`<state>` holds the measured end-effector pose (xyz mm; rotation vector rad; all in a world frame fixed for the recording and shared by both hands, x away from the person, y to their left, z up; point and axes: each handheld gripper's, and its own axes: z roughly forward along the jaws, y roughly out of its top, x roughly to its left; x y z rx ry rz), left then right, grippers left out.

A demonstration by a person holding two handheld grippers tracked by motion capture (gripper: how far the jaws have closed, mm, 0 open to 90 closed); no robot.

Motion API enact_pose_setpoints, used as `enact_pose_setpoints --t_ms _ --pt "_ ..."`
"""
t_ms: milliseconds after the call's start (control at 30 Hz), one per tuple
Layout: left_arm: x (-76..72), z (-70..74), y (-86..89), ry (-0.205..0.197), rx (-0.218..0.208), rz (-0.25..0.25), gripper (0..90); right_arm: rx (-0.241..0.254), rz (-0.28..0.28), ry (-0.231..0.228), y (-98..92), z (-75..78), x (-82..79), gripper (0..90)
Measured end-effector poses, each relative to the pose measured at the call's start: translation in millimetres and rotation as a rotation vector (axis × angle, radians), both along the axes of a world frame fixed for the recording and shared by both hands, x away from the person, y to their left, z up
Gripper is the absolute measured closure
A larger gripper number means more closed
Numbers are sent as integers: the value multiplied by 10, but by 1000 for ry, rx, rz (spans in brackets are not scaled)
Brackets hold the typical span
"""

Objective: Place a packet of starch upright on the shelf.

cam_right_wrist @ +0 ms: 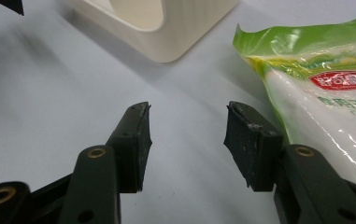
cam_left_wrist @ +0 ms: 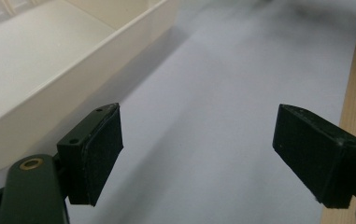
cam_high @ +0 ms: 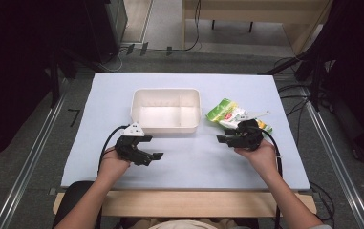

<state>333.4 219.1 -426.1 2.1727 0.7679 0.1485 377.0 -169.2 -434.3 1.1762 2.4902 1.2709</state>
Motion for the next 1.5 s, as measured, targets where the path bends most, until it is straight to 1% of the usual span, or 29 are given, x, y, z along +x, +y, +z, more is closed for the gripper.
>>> enact_pose_setpoints --t_ms 67,133,567,600,633,700,733,800,833,900,1000,1033,1133,1267,1333,1400,1433,1467,1500 --pt "1 -5 -1 -1 -10 2 167 -1 -1 -6 -17 5 3 509" --pt "0 0 0 1 0 -1 167 1 -5 -5 -26 11 4 508" --pt "-2 -2 -4 -1 -2 -1 167 -1 -9 -13 -46 39 1 508" --pt "-2 -2 -3 1 -4 -1 167 -2 -11 -10 -49 50 -1 510" --pt "-2 -1 -2 1 -5 -1 167 -5 -6 -20 -55 57 3 511" --pt "-1 2 1 3 -6 -1 167 -9 -4 -22 -74 82 3 510" --pt "1 -4 -1 1 -13 1 167 -9 -5 -24 -84 91 3 510" --pt "1 -4 -2 2 -11 2 167 -8 -7 -26 -94 101 4 511" --pt "-1 1 -2 3 -2 0 167 -11 -10 -27 -113 119 8 511" --pt "-1 1 -1 2 -2 0 167 -14 -14 -31 -131 138 11 516" --pt "-1 2 2 0 -4 3 167 -8 -20 -32 -162 177 17 530" --pt "0 -2 2 -2 -11 3 167 -7 -21 -37 -174 192 21 537" --pt "-1 -2 2 1 -10 3 167 -4 -23 -38 -201 224 26 546" --pt "-1 -5 0 1 -10 6 167 -23 -42 -52 -273 270 46 603" --pt "-1 -6 0 1 -11 6 167 -22 -48 -45 -296 278 52 616" --pt "-1 -7 0 1 -10 5 167 -14 -67 -35 -372 292 90 676" --pt "-1 -7 0 1 -10 5 167 -14 -67 -35 -372 292 90 676" --pt "-1 -8 1 1 -10 5 167 -9 -87 -22 -415 297 114 709" --pt "-2 -8 1 0 -10 7 167 -10 -98 -23 -437 294 131 722"
